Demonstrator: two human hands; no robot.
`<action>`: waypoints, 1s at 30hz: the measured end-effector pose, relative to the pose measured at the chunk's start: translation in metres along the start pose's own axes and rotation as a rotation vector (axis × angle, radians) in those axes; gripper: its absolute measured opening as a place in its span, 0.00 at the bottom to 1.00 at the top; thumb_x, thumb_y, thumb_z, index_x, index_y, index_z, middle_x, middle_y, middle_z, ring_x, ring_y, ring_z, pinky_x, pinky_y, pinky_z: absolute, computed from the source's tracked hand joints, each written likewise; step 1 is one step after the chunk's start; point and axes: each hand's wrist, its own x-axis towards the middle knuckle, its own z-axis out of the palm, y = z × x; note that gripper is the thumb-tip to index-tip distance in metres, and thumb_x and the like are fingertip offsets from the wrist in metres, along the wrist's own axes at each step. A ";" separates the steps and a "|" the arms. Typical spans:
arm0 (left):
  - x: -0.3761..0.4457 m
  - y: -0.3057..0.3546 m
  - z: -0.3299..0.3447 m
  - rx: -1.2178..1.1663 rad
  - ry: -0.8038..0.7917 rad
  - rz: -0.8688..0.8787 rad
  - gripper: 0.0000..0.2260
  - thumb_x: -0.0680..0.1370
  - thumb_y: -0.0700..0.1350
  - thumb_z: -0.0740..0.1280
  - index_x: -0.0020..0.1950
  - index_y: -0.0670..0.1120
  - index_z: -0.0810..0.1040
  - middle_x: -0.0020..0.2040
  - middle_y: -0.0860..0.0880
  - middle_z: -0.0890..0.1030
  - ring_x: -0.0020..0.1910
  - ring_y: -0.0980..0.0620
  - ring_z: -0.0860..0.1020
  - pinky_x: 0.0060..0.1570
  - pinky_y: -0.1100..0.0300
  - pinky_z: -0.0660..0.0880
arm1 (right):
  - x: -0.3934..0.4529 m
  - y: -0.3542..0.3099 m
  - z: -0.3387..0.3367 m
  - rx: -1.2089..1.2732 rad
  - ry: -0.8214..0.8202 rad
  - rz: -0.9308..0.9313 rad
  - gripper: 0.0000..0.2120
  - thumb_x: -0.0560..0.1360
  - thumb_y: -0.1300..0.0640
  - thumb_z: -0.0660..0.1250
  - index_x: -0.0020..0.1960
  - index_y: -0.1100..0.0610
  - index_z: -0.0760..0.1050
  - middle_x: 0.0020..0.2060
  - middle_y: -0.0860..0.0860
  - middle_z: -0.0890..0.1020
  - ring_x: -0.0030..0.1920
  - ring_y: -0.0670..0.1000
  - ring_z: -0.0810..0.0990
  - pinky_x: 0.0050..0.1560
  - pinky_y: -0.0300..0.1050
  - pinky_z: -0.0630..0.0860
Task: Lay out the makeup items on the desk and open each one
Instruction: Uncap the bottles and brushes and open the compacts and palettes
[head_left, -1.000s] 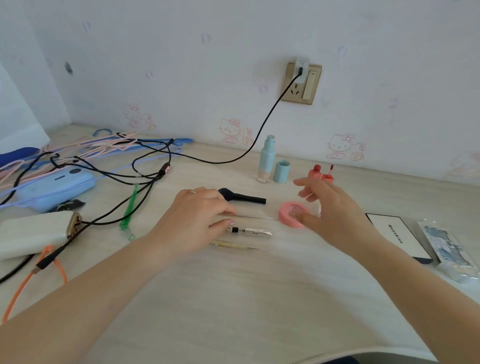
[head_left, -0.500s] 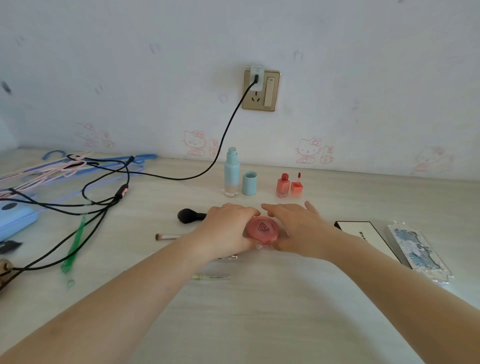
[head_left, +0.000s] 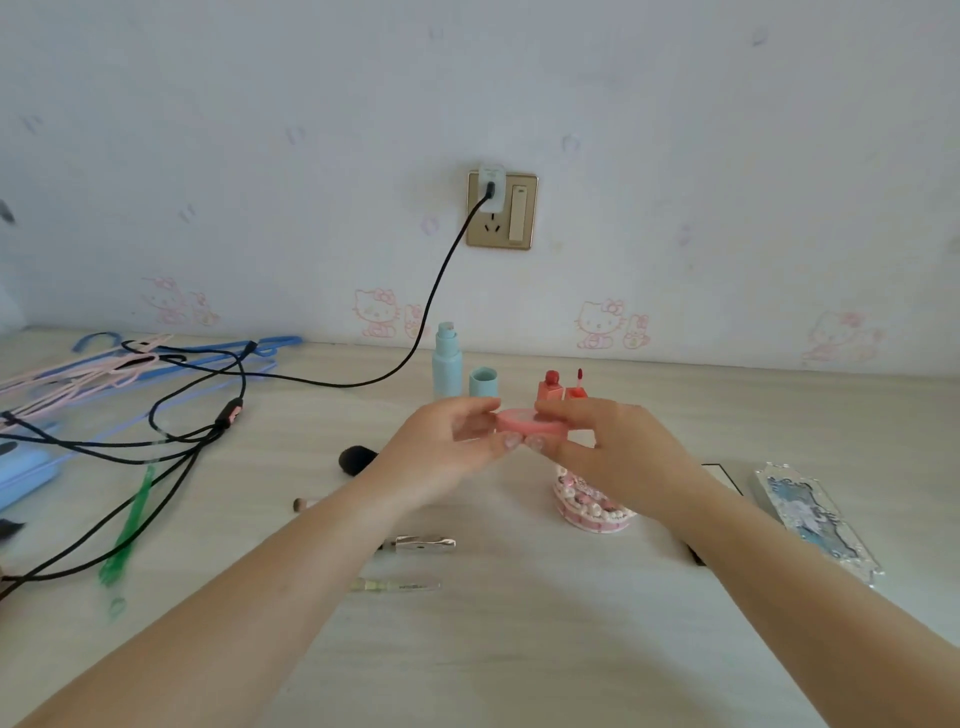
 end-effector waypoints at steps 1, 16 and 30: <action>-0.001 0.006 0.004 -0.080 -0.010 -0.004 0.18 0.73 0.53 0.70 0.62 0.53 0.77 0.51 0.61 0.82 0.54 0.66 0.78 0.55 0.68 0.71 | -0.003 -0.002 -0.006 0.009 0.018 0.014 0.18 0.74 0.39 0.60 0.61 0.42 0.75 0.53 0.42 0.82 0.43 0.42 0.78 0.47 0.42 0.74; -0.029 0.070 0.094 -1.138 -0.064 -0.076 0.15 0.75 0.53 0.67 0.59 0.49 0.76 0.58 0.48 0.81 0.53 0.47 0.82 0.51 0.54 0.80 | -0.044 -0.015 -0.054 -0.210 0.137 0.029 0.19 0.78 0.40 0.50 0.52 0.45 0.76 0.47 0.43 0.79 0.48 0.46 0.78 0.45 0.44 0.75; -0.036 0.089 0.116 -1.164 -0.075 -0.232 0.08 0.76 0.53 0.67 0.39 0.56 0.83 0.36 0.53 0.73 0.32 0.56 0.68 0.33 0.65 0.74 | -0.060 -0.011 -0.067 -0.650 0.199 -0.075 0.20 0.81 0.45 0.45 0.53 0.53 0.73 0.43 0.49 0.82 0.44 0.54 0.80 0.38 0.46 0.71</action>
